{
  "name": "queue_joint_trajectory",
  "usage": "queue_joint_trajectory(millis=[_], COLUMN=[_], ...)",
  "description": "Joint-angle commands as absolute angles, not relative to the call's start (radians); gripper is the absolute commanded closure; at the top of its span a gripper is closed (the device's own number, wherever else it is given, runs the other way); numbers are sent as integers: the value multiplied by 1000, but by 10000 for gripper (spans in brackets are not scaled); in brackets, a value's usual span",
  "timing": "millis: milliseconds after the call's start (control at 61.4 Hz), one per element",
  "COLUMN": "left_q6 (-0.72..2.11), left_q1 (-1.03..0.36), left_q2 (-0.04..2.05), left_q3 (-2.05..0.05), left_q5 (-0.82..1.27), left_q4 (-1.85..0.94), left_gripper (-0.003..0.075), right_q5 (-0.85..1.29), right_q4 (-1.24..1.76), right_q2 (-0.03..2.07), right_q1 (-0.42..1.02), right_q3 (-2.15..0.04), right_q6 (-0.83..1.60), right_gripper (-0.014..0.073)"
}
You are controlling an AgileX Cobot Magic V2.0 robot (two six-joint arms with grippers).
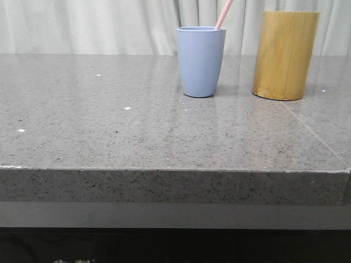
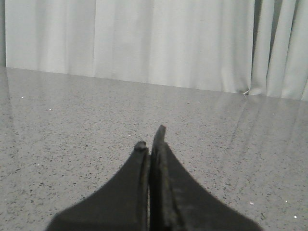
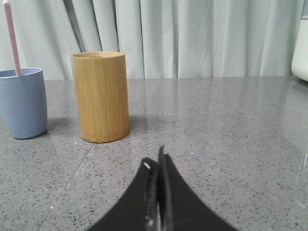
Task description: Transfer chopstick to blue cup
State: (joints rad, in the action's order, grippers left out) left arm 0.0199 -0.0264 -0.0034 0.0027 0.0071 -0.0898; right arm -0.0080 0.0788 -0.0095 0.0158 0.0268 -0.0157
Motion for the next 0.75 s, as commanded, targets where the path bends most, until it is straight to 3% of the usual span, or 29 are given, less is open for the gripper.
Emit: queue_joint_trajectory(millis=[0, 732], left_q6=[13, 13], left_q1=[-26, -26], left_q2=[-27, -27], left_q3=[17, 17], left_q5=[-66, -66], left_q4=[-97, -97], left_gripper=[739, 739], right_q5=[-100, -63], right_q4=[60, 60], right_q2=[-32, -31], right_q1=[9, -1], right_q3=[23, 23], right_q6=[-15, -15], right_gripper=[662, 662])
